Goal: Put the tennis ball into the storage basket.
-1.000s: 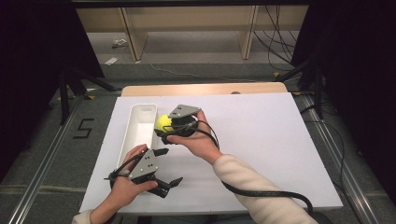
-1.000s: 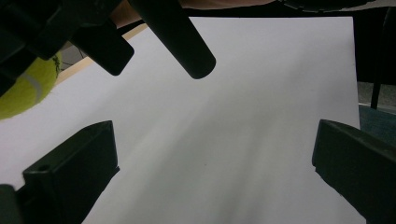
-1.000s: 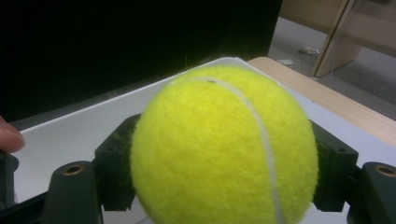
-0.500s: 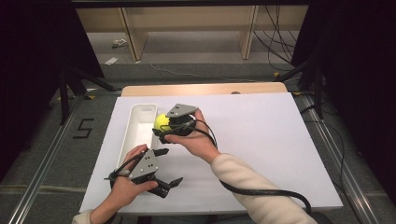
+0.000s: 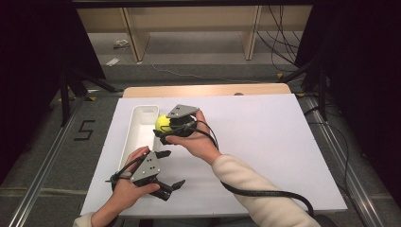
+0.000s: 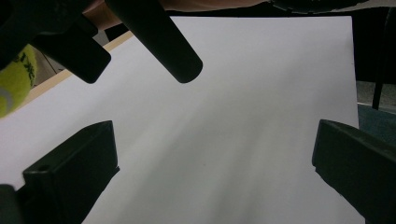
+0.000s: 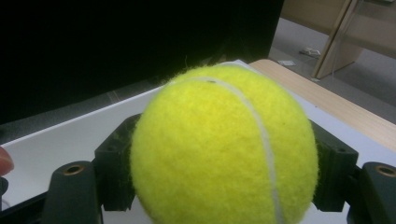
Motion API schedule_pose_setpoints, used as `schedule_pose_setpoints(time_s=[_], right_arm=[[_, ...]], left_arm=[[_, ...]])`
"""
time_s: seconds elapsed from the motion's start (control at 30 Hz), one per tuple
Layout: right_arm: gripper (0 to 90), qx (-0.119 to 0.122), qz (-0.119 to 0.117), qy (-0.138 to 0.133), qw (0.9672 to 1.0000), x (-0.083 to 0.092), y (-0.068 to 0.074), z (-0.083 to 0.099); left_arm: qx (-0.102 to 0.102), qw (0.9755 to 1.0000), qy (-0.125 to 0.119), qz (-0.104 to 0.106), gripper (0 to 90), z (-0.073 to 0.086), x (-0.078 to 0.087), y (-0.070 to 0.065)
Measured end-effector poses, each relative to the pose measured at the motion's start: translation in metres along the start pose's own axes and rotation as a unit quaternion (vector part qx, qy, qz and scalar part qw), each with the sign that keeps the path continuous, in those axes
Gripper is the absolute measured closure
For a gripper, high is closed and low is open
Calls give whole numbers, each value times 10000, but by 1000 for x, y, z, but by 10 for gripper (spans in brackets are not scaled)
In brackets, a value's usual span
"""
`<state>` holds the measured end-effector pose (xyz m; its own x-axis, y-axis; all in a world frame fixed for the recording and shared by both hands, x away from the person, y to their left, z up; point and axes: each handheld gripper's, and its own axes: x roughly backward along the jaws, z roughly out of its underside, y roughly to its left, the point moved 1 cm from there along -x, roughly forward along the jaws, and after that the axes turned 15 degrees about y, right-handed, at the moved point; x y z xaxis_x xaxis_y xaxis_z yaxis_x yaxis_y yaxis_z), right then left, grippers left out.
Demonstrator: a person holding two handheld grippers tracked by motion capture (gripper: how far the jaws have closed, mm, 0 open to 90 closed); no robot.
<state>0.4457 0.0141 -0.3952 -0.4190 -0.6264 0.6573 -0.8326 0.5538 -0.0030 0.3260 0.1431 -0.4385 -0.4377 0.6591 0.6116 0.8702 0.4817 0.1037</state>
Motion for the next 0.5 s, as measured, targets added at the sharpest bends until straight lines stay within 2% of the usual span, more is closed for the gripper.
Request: schedule_pose_setpoints(time_s=[0.5], right_arm=[[267,11,-38,4,10000,-3,1,-5]], left_arm=[[-7,10000,-3,7,0,0,0,0]])
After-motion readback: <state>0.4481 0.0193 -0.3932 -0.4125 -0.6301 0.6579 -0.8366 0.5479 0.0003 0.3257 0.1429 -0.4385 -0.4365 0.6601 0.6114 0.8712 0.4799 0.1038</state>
